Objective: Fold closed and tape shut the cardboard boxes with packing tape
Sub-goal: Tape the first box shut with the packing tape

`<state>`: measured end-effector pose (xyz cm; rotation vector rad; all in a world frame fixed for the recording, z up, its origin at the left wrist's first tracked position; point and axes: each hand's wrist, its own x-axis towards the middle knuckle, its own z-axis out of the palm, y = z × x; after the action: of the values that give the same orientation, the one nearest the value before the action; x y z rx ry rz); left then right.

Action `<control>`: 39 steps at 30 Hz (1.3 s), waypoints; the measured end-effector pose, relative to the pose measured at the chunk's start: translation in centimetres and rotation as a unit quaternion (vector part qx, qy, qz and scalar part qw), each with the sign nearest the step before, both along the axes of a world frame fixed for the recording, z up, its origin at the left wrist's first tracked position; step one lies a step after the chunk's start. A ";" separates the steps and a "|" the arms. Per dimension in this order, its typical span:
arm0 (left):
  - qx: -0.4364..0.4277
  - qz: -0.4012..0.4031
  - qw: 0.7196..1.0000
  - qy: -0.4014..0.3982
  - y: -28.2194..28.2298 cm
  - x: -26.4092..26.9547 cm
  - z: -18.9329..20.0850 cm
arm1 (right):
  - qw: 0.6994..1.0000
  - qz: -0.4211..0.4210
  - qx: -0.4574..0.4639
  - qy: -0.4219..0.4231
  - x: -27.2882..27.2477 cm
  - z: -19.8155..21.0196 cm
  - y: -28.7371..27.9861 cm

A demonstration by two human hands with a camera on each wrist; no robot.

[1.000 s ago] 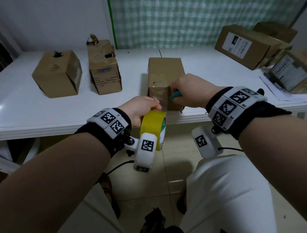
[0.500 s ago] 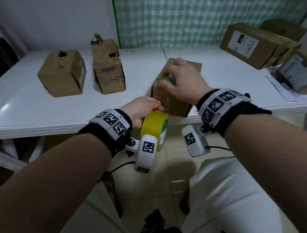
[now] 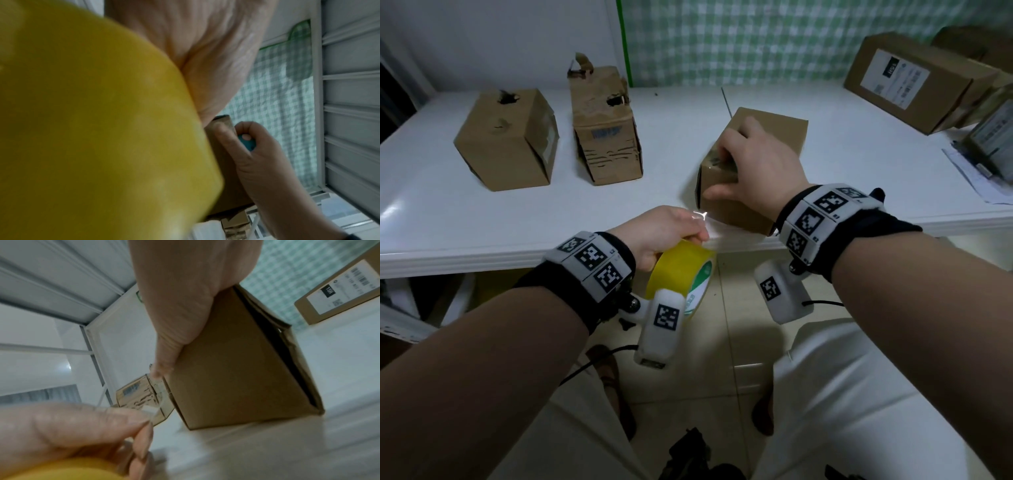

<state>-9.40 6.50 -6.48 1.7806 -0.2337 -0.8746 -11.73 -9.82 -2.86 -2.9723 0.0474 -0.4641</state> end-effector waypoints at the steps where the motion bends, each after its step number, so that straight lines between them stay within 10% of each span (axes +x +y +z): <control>1: -0.005 0.007 1.000 -0.002 0.3 0.1 0.0 | 1.000 0.004 0.015 -0.008 0.0 0.0 -0.1; 10: -0.045 0.033 0.998 -0.030 0.9 0.6 2.9 | 0.999 0.023 0.006 0.025 -0.2 0.1 -0.5; 24: -0.005 0.025 0.977 -0.214 -0.8 -0.8 7.0 | 0.948 -0.058 0.271 -0.157 -4.6 0.9 -2.8; 39: 0.150 -0.033 0.920 -0.360 -4.0 0.6 8.1 | 0.906 -0.097 0.412 -0.020 -4.1 -0.2 -4.7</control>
<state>-8.82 2.49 1.57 2.3458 -0.6653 -0.2644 -15.80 -14.54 -3.09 -2.1268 0.4250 -0.3934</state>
